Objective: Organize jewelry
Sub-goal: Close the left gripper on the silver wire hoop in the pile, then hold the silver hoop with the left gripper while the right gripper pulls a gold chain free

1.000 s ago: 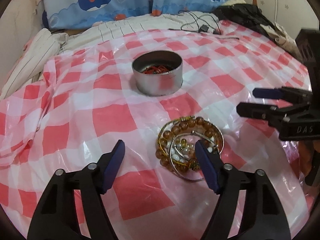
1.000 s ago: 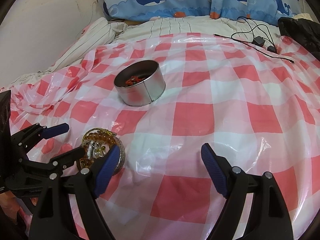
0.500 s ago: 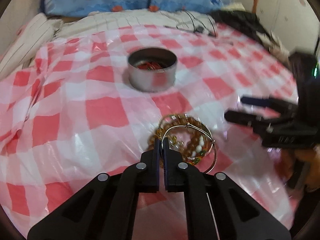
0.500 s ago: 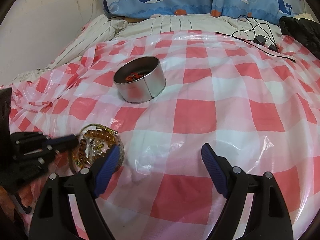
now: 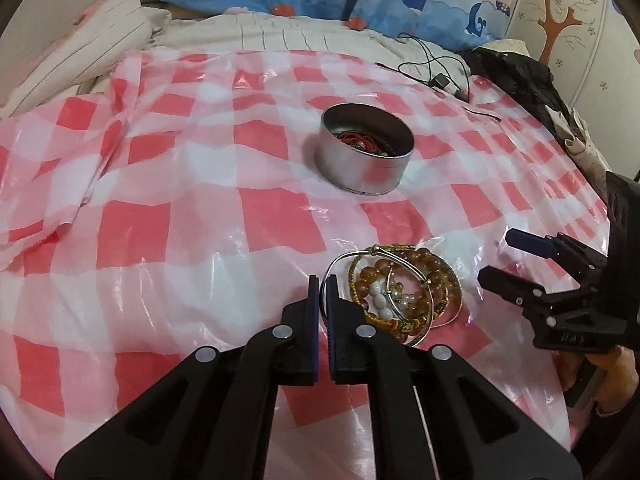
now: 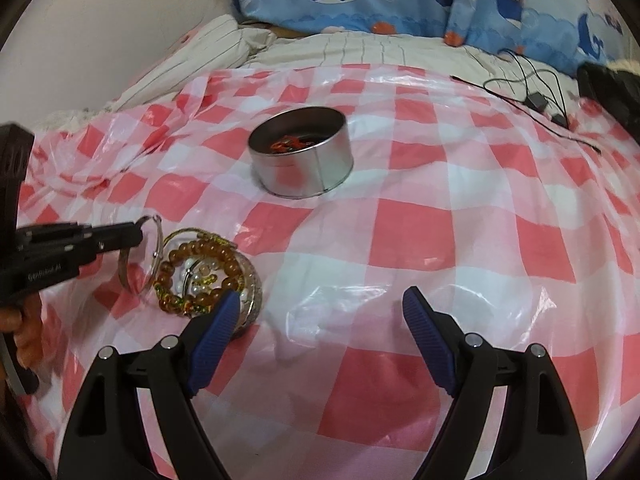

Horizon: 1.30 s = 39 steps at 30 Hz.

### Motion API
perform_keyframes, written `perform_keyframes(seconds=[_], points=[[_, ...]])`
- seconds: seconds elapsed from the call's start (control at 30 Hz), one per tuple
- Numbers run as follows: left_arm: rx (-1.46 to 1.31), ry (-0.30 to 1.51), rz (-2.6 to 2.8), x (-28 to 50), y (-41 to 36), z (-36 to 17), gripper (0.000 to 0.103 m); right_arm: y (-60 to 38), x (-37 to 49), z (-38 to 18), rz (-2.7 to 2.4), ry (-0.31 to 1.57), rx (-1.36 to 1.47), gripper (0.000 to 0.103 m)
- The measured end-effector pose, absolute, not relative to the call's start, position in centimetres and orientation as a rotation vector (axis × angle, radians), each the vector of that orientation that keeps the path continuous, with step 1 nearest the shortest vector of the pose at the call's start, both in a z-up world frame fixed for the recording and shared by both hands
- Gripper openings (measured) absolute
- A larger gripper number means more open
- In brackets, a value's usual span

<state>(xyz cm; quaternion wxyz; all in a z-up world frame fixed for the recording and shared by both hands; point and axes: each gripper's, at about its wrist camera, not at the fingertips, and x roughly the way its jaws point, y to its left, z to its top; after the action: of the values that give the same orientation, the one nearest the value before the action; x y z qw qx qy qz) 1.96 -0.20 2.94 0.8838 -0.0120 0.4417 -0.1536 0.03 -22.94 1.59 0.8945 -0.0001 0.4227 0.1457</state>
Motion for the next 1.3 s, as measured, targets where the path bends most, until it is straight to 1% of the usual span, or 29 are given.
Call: perform_keyframes(seconds=[0.2, 0.33, 0.4, 0.53, 0.57, 0.6, 0.63, 0.67, 0.7, 0.8, 0.97, 1.07, 1.23, 1.3], points=[[-0.069, 0.904, -0.248, 2.3, 1.6, 3.2, 0.003, -20.4, -0.8, 2.0, 0.42, 0.825, -0.074, 0.08], [-0.133, 0.881, -0.211, 2.4, 3.6, 3.9, 0.003, -17.3, -2.4, 3.0, 0.596, 0.741, -0.159, 0.078], [-0.14, 0.879, -0.208, 2.5, 3.9, 4.0, 0.003, -15.8, -2.4, 3.1, 0.642, 0.726, -0.208, 0.061], [-0.126, 0.888, -0.207, 2.6, 3.9, 3.9, 0.003, -13.5, -1.4, 1.7, 0.666, 0.779, -0.297, 0.049], [-0.124, 0.888, -0.208, 2.6, 3.7, 3.8, 0.003, -13.3, -1.1, 1.2, 0.673, 0.802, -0.31, 0.043], [-0.121, 0.888, -0.211, 2.6, 3.6, 3.8, 0.003, -13.1, -0.9, 0.7, 0.677, 0.822, -0.316, 0.03], [-0.117, 0.887, -0.211, 2.5, 3.5, 3.9, 0.003, -13.1, -0.8, 0.4, 0.68, 0.832, -0.316, 0.028], [-0.115, 0.887, -0.21, 2.5, 3.5, 3.9, 0.003, -13.2, -0.8, 0.3, 0.679, 0.83, -0.31, 0.015], [-0.115, 0.888, -0.209, 2.5, 3.4, 3.9, 0.003, -13.4, -0.9, 0.4, 0.687, 0.826, -0.299, 0.013], [-0.12, 0.888, -0.203, 2.5, 3.4, 3.9, 0.003, -14.3, -0.7, 1.0, 0.694, 0.814, -0.226, 0.013], [-0.112, 0.887, -0.209, 2.5, 3.2, 3.9, 0.003, -18.1, 0.5, 3.4, 0.745, 0.799, 0.065, 0.013], [-0.099, 0.889, -0.222, 2.4, 2.7, 3.8, 0.003, -20.7, 1.1, 4.9, 0.733, 0.759, 0.184, 0.013], [-0.08, 0.898, -0.238, 2.4, 1.9, 3.6, 0.004, -23.8, 1.3, 6.9, 0.705, 0.703, 0.279, 0.013], [-0.075, 0.899, -0.243, 2.4, 1.7, 3.5, 0.004, -24.1, 1.1, 7.5, 0.681, 0.692, 0.251, 0.013]])
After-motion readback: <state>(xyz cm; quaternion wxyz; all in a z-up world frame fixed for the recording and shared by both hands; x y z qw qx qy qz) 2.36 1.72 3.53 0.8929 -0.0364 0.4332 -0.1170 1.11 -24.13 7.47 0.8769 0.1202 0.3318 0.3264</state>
